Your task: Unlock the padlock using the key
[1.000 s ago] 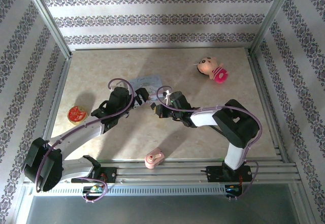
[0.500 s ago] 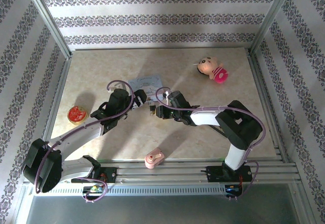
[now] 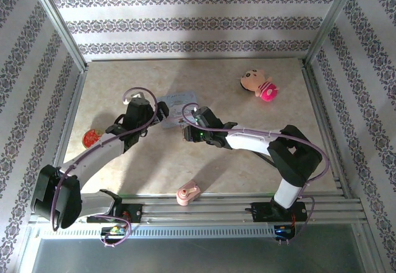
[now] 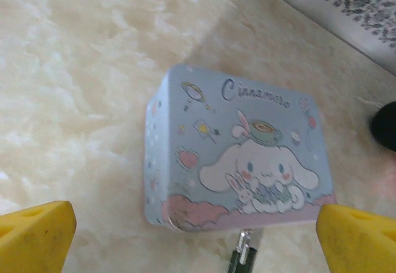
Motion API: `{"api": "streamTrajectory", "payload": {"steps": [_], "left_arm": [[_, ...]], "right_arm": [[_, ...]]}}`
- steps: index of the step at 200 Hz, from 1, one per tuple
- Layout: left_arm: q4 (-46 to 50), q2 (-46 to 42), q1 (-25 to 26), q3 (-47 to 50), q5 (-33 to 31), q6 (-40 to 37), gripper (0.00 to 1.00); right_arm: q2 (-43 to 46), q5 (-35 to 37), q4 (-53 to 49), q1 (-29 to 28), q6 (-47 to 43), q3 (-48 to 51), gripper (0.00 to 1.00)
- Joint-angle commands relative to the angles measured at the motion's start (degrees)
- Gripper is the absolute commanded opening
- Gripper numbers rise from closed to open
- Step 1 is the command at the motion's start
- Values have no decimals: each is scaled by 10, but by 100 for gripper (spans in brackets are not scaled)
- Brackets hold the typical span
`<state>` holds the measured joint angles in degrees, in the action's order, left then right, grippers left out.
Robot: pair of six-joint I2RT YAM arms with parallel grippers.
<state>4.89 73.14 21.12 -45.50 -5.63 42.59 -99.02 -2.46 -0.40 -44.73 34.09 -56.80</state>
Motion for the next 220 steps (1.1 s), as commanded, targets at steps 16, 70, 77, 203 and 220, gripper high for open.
{"api": "streamTrajectory", "payload": {"steps": [16, 70, 77, 203, 220], "left_arm": [[39, 47, -38, -33, 31, -30, 99], [17, 110, -82, -45, 121, -23, 99], [14, 119, -85, -48, 126, -22, 99], [7, 187, -88, -76, 162, -23, 99], [6, 191, -89, -81, 164, -22, 99]], "right_arm": [[-8, 39, -70, -7, -8, -39, 42], [-56, 65, -153, -19, -22, -116, 47], [-67, 74, -165, -23, -25, -128, 48], [-125, 112, -164, -36, -32, -171, 73], [-137, 113, -166, -35, -36, -181, 72]]}}
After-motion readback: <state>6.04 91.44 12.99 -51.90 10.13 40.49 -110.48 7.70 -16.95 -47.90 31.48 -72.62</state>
